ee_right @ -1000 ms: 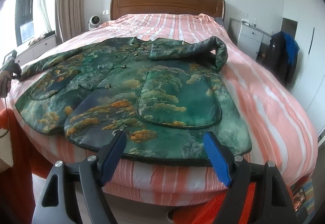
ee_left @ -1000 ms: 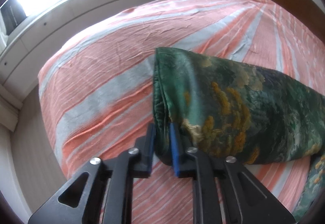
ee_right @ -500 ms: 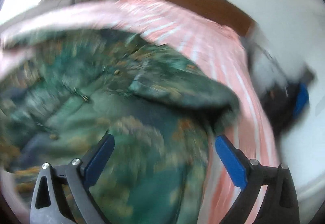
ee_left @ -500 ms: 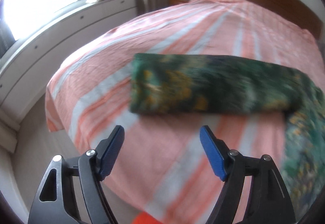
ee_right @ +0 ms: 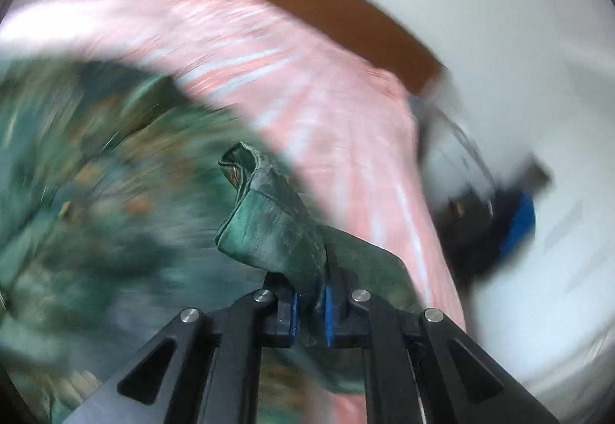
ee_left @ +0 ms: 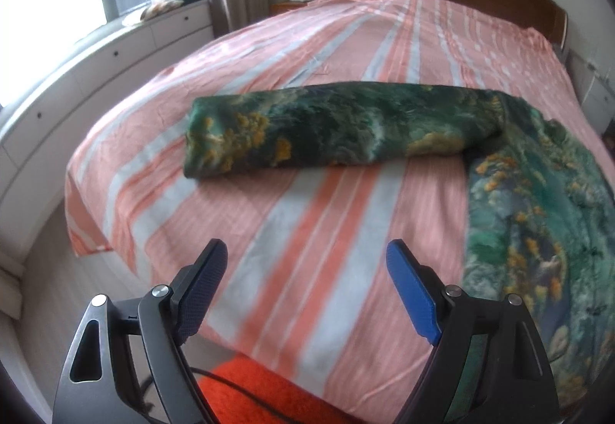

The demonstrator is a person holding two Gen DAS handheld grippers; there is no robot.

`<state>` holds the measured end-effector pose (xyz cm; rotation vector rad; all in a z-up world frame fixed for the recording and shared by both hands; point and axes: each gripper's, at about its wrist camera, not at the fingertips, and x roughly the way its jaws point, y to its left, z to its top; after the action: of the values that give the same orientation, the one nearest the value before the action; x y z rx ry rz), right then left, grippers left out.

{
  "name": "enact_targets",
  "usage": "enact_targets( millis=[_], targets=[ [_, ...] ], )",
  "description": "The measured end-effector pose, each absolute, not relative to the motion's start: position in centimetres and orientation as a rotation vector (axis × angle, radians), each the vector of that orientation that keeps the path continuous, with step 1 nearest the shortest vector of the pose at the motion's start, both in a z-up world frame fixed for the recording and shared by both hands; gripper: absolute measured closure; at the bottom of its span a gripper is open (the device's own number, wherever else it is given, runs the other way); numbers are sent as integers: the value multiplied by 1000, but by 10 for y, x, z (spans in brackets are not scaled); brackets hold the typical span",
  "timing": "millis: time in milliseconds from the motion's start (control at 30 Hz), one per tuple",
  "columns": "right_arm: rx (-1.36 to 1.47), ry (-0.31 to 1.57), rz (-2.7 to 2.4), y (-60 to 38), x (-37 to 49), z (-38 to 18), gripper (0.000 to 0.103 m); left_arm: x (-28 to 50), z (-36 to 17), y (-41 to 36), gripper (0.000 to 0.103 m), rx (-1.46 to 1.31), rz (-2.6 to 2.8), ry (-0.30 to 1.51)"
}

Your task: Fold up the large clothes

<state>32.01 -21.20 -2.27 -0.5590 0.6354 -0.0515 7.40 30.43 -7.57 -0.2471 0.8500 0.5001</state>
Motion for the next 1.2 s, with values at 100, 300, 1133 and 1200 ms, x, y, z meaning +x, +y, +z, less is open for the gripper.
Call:
enact_targets(
  millis=[100, 300, 1133, 1200],
  targets=[
    [-361, 631, -214, -310, 301, 15, 94, 77, -72, 293, 17, -266, 469, 834],
    [-168, 759, -620, -480, 255, -14, 75, 92, -67, 258, 17, -234, 404, 838],
    [55, 664, -2, -276, 27, -88, 13, 76, -75, 128, 0, -115, 201, 751],
    [48, 663, 2, -273, 27, -87, 13, 74, -78, 126, 0, -122, 180, 762]
  ],
)
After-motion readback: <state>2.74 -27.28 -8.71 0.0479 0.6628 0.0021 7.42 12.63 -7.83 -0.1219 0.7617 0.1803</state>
